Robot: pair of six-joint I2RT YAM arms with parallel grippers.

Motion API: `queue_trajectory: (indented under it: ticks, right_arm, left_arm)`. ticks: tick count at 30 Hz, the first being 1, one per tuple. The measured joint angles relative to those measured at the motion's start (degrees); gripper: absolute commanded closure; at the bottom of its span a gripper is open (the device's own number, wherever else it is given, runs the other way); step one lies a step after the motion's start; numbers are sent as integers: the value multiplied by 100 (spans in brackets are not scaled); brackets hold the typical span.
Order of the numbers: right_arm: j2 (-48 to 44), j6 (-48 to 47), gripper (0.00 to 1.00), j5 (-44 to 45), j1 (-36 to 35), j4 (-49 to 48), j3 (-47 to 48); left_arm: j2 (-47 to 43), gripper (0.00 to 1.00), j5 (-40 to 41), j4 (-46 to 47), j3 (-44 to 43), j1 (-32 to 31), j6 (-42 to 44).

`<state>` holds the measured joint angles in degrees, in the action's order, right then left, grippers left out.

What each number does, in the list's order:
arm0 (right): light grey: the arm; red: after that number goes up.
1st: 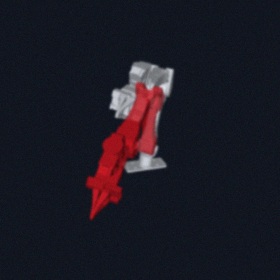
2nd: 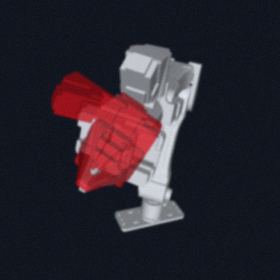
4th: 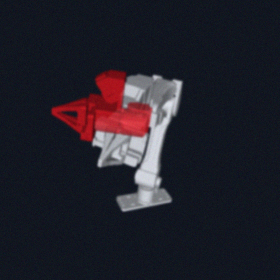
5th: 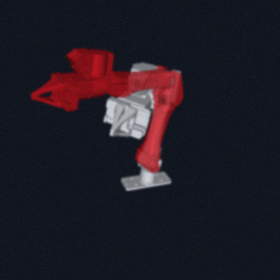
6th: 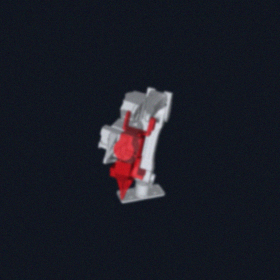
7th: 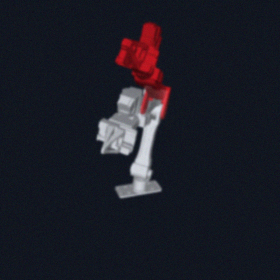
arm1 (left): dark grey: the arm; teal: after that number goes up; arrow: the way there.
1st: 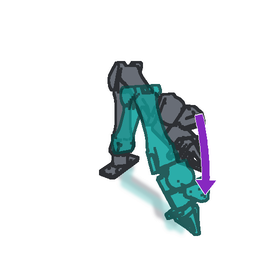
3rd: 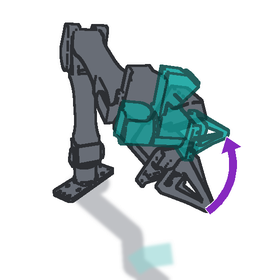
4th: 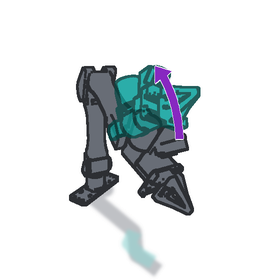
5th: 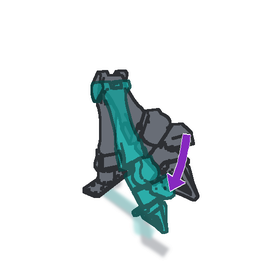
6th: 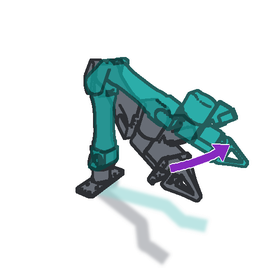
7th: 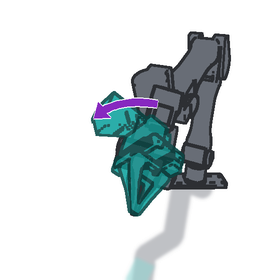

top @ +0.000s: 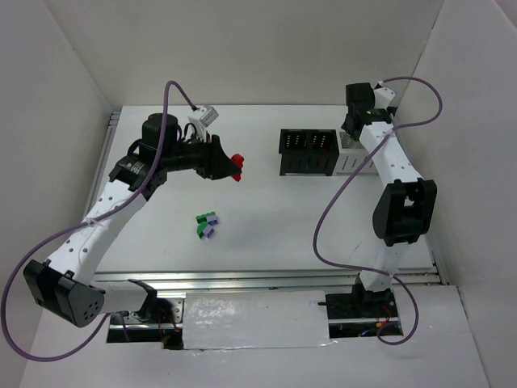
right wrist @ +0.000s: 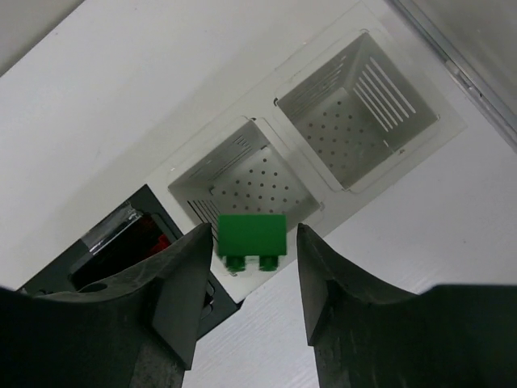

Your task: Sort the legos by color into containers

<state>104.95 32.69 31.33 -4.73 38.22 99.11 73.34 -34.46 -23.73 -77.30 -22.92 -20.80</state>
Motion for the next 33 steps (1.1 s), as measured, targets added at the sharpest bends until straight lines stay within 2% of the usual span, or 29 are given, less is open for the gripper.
queue_trajectory:
  ticks: [3, 5, 8, 11, 15, 16, 19, 21, 22, 23, 27, 29, 33]
  right_arm:
    - [61, -63, 44, -37, 17, 20, 7]
    - [144, -83, 36, -103, 42, 42, 92]
    - [286, -96, 31, -236, 72, 74, 262]
    - [321, -63, 29, -374, 103, 166, 365]
    - [-2, 39, 27, -704, 116, 208, 238]
    - [-205, 92, 22, -815, 116, 254, 129]
    - [-1152, 251, 21, -1246, 116, 297, -376]
    - [-2131, 387, 19, -1585, 116, 321, -903]
    - [-2662, 437, 15, -1729, 116, 313, -1174]
    - [-3163, 496, 1, -1843, 118, 339, -1394]
    - [-4787, 632, 1, -2083, 140, 616, -1891]
    - [-5287, 680, 1, -2168, 142, 748, -1952]
    - [-5818, 732, 1, -2470, 151, 1049, -2100]
  left_arm:
    - [-66, 100, 22, -103, 0, 0, 92]
    - [-68, 100, 26, -131, 0, 0, 118]
    - [-52, 100, 37, -186, -4, 0, 120]
    - [96, 100, 133, -291, -175, 0, 118]
    - [732, 100, 195, -365, -782, -59, 116]
    - [968, 100, 243, -391, -1027, -103, 122]
    - [1884, 100, 402, -444, -1980, -354, 151]
    - [2627, 100, 455, -426, -2728, -551, 157]
    - [2955, 100, 461, -474, -3101, -623, 151]
    - [3348, 100, 468, -472, -3539, -688, 142]
    - [5016, 99, 463, -203, -5248, -879, -61]
    - [5484, 95, 455, 201, -5423, -907, -258]
    - [6078, 94, 625, 1231, -5357, -975, -835]
